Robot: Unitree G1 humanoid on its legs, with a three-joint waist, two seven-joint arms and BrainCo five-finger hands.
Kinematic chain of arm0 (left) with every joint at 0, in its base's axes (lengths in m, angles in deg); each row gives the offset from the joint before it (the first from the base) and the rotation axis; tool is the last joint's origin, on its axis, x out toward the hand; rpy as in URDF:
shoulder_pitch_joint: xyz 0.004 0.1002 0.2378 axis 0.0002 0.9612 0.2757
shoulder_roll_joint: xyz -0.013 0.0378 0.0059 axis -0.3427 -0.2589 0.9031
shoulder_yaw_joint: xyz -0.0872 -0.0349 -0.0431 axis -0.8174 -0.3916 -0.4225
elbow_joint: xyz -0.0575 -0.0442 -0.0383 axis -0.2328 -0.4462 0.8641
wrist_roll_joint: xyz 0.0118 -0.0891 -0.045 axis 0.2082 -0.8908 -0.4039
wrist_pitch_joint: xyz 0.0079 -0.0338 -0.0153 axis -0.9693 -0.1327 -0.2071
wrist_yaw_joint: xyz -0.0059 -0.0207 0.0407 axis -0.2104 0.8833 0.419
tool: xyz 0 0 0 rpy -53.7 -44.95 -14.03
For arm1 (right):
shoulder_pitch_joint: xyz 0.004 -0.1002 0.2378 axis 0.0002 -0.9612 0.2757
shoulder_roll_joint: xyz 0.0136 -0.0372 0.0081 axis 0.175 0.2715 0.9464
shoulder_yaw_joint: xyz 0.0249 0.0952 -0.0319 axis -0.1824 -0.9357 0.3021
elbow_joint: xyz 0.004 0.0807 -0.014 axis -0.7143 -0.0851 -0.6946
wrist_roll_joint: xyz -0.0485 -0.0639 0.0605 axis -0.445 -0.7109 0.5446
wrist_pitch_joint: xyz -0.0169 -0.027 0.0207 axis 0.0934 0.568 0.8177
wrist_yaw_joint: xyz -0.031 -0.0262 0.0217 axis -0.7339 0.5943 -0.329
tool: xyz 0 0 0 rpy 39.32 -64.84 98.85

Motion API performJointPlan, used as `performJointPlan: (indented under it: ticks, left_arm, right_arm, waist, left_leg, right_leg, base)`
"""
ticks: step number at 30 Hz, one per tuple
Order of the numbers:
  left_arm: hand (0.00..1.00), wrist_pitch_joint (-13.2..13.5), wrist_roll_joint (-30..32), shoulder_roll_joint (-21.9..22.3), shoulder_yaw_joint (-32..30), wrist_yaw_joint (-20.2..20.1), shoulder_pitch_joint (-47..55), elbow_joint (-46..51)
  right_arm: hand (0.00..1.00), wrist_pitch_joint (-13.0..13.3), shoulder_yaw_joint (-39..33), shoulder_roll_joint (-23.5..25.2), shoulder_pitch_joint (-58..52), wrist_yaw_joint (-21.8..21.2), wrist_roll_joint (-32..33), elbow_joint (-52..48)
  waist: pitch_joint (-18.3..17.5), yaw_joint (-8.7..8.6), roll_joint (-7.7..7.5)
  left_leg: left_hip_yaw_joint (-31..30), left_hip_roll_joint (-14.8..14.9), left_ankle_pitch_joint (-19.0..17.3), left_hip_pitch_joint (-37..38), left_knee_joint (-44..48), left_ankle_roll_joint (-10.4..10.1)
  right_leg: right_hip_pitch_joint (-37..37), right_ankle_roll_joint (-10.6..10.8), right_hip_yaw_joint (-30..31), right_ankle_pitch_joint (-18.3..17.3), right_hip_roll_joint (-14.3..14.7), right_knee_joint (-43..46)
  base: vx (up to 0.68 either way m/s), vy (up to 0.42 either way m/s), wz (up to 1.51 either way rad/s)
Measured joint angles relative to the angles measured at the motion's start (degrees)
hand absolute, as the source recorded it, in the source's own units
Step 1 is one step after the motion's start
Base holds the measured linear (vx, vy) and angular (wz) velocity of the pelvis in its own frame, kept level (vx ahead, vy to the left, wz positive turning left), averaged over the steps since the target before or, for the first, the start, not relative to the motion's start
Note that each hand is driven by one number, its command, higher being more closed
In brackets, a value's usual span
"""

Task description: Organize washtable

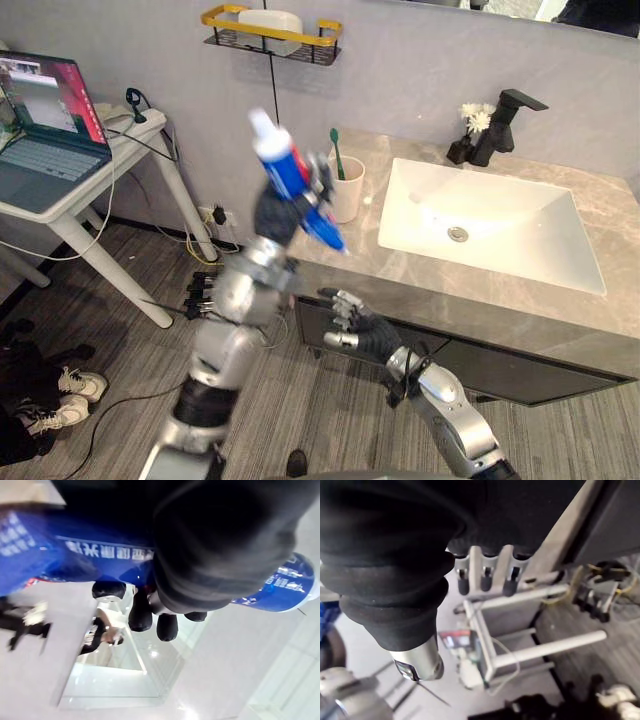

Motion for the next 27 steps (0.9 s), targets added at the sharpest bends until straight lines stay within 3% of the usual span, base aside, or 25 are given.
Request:
performJointPlan:
  ticks: [2, 4, 7, 13, 16, 23, 27]
  left_arm:
    - [1.00, 1.29, 1.05, -7.36, -3.34, 0.49, -8.21, -5.25]
    - [1.00, 1.93, 1.01, -11.04, -4.22, 1.41, -12.04, -7.04]
    - [1.00, 3.38, 0.96, -12.78, -3.11, 1.54, -16.14, -7.64]
    - [1.00, 4.07, 6.04, -12.08, 2.61, 3.54, -24.34, -12.54]
    - [1.00, 4.54, 9.99, -11.41, 2.55, 5.19, -26.26, -15.00]
    - [1.00, 4.96, 10.12, -9.67, 2.40, 6.96, -30.17, -22.62]
    - [1.00, 5.24, 10.08, -9.06, 2.29, 8.25, -31.93, -23.30]
  right_arm:
    - [0.00, 0.01, -0.02, -0.31, -0.71, -0.76, 0.04, 0.00]
    - [0.00, 0.01, 0.19, -0.30, -1.36, -1.07, 0.04, 0.00]
    - [0.00, 0.01, 1.72, -0.35, -1.70, -1.68, 0.02, 0.00]
    - [0.00, 0.03, 3.17, 0.24, -2.10, -1.73, -1.67, 0.02]
    - [0.00, 0.13, 3.07, 0.20, -2.16, -1.55, -1.66, 0.02]
    - [0.00, 0.37, 2.84, 0.16, -4.95, -0.91, -1.66, 0.02]
    - [0.00, 0.53, 2.18, 0.37, -6.21, -0.28, -1.69, 0.01]
  waist:
    - [-0.17, -0.03, 0.26]
    - [-0.17, -0.09, 0.28]
    - [-0.18, -0.04, 0.27]
    - [-0.17, -0.76, 0.28]
    - [-0.17, -1.26, 0.27]
    - [0.08, -2.32, -0.13]
    - [0.80, -2.35, -1.30]
  left_leg:
    - [0.01, 0.00, 0.00, 0.00, 0.00, 0.00]
    - [-0.01, -0.05, 0.00, 0.00, -0.06, 0.00]
    - [-0.18, -0.18, 0.00, -0.16, -0.07, 0.00]
    - [0.99, -0.08, -0.01, -0.32, -0.08, 0.00]
    - [3.82, 0.31, -0.04, -0.50, -0.11, 0.00]
    - [8.63, 1.13, -0.11, -1.72, -0.16, 0.08]
    - [10.64, 1.75, -0.11, -2.82, -0.20, 0.08]
  right_leg:
    - [0.00, 0.00, 0.03, 0.00, -0.01, 0.01]
    - [-0.03, 0.00, 0.04, 0.00, -0.06, 0.01]
    - [-0.11, -0.01, 0.00, -0.01, -0.15, 0.02]
    - [-1.00, -0.04, 1.32, 0.01, -0.14, 0.17]
    - [-2.73, -0.70, 3.98, 0.55, -0.01, 0.43]
    - [-6.27, -1.40, 8.88, 2.41, 0.92, -0.04]
    - [-8.42, -2.14, 10.86, 3.17, 1.41, 0.00]
  base:
    - [0.00, 0.000, 0.00]
    - [0.00, 0.000, 0.00]
    - [0.00, 0.000, 0.04]
    - [0.00, 0.001, -0.10]
    - [0.00, 0.011, -0.47]
    - [-0.03, 0.007, -0.39]
    - [-0.02, 0.006, -0.26]
